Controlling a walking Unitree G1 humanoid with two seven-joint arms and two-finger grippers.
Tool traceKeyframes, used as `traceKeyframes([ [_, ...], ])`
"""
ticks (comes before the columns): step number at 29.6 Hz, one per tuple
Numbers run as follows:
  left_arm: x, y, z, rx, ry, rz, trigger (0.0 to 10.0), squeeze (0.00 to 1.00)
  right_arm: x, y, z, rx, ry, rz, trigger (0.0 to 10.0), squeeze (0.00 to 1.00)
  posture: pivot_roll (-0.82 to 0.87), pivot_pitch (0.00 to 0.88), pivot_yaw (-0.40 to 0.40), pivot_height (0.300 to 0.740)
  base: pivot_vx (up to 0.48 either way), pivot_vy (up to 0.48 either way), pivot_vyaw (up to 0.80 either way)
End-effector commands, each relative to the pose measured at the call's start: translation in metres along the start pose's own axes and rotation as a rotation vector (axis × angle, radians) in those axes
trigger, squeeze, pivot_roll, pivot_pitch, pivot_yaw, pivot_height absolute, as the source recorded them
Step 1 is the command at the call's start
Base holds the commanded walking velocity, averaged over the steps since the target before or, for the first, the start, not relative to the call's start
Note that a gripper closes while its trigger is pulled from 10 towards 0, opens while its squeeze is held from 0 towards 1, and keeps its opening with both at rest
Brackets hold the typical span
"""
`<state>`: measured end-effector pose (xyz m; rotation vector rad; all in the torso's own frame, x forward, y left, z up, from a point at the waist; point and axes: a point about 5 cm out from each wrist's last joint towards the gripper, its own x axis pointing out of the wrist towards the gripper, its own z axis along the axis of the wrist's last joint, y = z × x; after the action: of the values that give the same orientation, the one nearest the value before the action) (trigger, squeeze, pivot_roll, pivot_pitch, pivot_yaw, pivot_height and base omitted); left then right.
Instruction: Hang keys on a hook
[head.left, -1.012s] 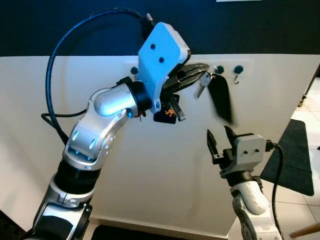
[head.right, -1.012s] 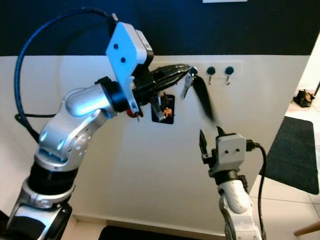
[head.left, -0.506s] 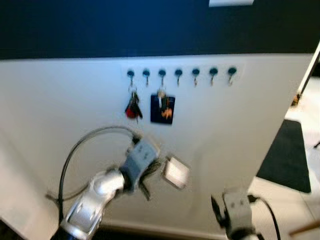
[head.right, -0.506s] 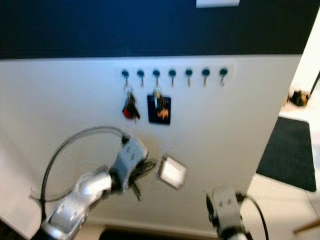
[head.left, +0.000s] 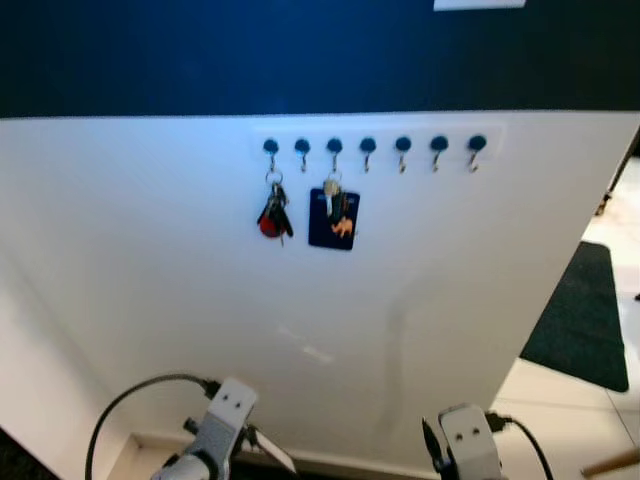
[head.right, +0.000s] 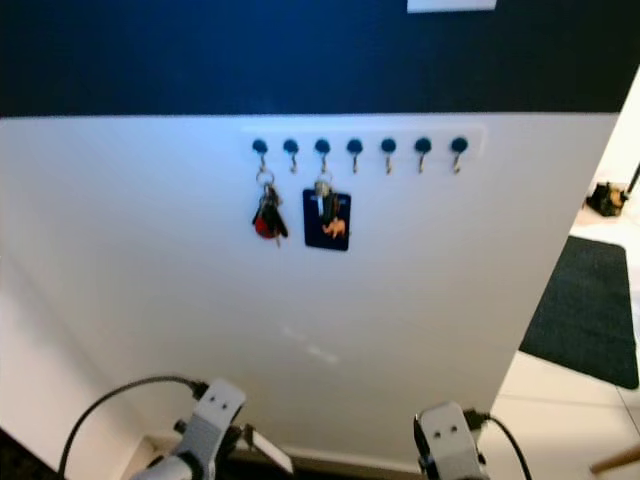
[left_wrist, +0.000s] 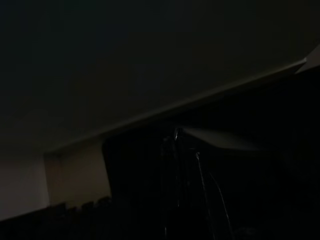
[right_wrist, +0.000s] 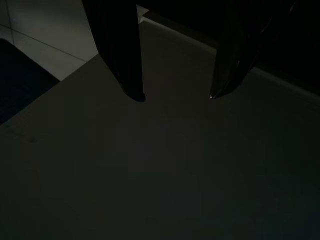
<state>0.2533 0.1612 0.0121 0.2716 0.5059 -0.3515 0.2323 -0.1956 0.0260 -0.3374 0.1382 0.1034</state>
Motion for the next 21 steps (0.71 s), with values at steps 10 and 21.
traceKeyframes([
  [10,0.000,-0.012,-0.006,0.109,-0.038,-0.037,10.0,0.00,-0.002,0.011,-0.008,0.003,0.008,0.036,10.0,0.00,0.00,0.114,0.075,0.740,0.000,-0.398,0.00],
  [21,0.002,-0.012,-0.006,0.123,-0.071,-0.033,10.0,0.00,0.000,0.009,-0.008,-0.002,0.001,0.034,10.0,0.00,0.00,0.112,0.072,0.740,0.000,-0.305,0.00],
])
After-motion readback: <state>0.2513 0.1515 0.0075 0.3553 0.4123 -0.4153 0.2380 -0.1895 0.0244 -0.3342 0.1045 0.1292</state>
